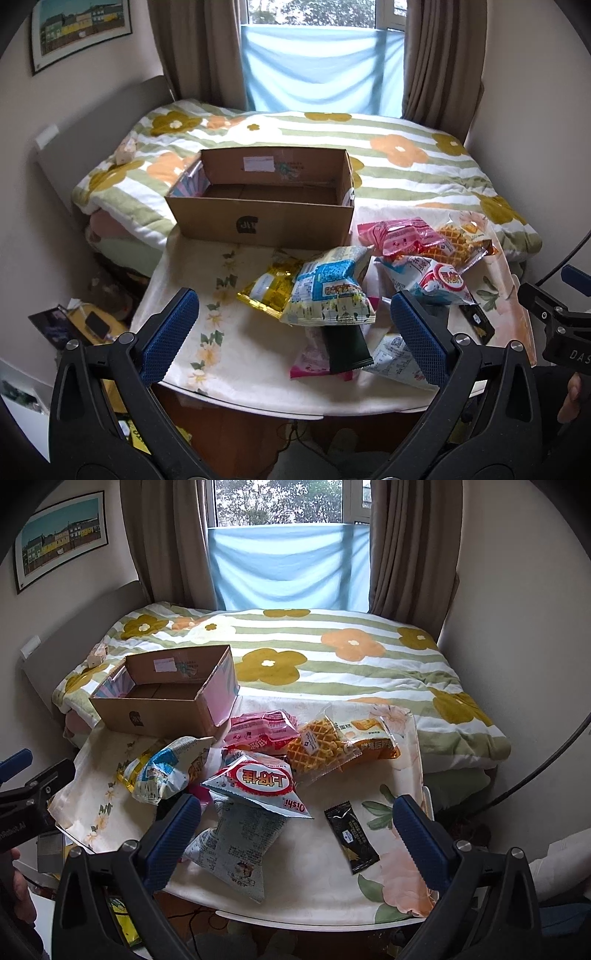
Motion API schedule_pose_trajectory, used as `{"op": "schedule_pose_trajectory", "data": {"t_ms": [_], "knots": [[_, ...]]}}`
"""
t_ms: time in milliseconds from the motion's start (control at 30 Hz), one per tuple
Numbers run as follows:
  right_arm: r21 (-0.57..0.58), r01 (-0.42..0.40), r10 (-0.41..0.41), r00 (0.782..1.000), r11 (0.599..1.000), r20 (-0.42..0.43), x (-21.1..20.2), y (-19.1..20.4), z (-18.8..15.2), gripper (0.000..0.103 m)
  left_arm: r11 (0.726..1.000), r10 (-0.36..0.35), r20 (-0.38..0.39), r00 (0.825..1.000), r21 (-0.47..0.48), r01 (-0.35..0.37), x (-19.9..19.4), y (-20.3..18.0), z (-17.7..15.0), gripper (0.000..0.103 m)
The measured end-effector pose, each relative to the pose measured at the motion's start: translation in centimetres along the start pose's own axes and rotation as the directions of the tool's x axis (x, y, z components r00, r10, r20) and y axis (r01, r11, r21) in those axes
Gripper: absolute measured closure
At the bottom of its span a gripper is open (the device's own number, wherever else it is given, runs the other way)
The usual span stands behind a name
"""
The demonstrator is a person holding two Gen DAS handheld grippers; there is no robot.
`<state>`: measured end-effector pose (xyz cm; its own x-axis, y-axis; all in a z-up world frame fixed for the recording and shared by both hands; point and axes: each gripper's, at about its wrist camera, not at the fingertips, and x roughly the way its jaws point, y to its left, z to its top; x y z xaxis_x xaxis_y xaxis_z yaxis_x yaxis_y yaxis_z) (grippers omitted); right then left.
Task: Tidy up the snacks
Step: 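Grasp the blue-and-white biscuit bag with left tool while right tool grasps shrimp flakes bag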
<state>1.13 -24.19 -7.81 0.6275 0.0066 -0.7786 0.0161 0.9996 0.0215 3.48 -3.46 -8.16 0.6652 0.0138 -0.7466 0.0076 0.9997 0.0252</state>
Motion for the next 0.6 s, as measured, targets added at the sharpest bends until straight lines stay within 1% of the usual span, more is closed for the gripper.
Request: {"op": "schedule_pose_trajectory", "data": {"t_ms": [100,167,300,400,533,600], "knots": [[0.006,-0.019,0.019,0.999,1.000,-0.033,1.7,0.0,0.4,0.000,0.999,-0.027,-0.027,0.999,0.016,0.028,1.9,-0.3,0.3,0.000],[0.009,-0.023,0.023,0.998,1.000,-0.051,2.8,0.0,0.9,0.000,0.998,-0.061,-0.056,0.997,0.024,0.062,3.7,-0.4,0.7,0.000],[0.023,-0.023,0.026,0.995,0.999,-0.094,5.0,0.0,2.3,0.000,0.992,-0.120,-0.130,0.984,0.032,0.125,7.6,-0.3,1.7,0.000],[0.034,-0.055,0.060,0.987,0.998,-0.149,7.2,0.0,3.5,0.000,0.985,-0.167,-0.189,0.968,0.020,0.174,10.6,-0.1,2.6,0.000],[0.046,-0.068,0.078,0.968,0.997,-0.238,10.8,0.1,4.7,0.000,0.979,-0.191,-0.264,0.945,0.019,0.203,14.3,-0.3,3.4,0.000],[0.059,-0.076,0.089,0.957,0.995,-0.275,12.3,0.1,5.0,0.000,0.974,-0.206,-0.304,0.930,0.022,0.223,16.0,-0.5,3.5,0.000]]}}
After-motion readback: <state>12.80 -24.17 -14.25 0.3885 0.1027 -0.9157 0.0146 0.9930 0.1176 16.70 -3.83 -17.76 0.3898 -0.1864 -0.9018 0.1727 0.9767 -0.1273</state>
